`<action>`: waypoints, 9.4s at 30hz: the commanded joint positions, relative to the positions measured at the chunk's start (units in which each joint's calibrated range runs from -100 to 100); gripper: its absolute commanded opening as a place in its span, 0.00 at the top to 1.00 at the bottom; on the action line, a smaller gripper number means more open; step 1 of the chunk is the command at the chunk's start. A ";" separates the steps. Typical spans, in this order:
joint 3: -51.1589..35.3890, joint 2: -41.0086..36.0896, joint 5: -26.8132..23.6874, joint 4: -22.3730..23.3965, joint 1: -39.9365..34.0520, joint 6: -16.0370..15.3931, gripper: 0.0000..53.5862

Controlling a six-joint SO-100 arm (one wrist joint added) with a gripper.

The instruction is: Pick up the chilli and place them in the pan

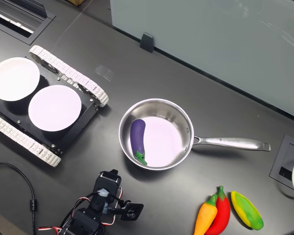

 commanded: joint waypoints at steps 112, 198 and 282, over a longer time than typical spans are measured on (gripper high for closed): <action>-45.08 21.77 6.20 12.83 14.48 -5.51 1.00; -105.78 67.91 4.54 9.08 72.27 -15.43 1.00; -85.97 83.18 8.74 -7.56 75.48 -11.23 0.45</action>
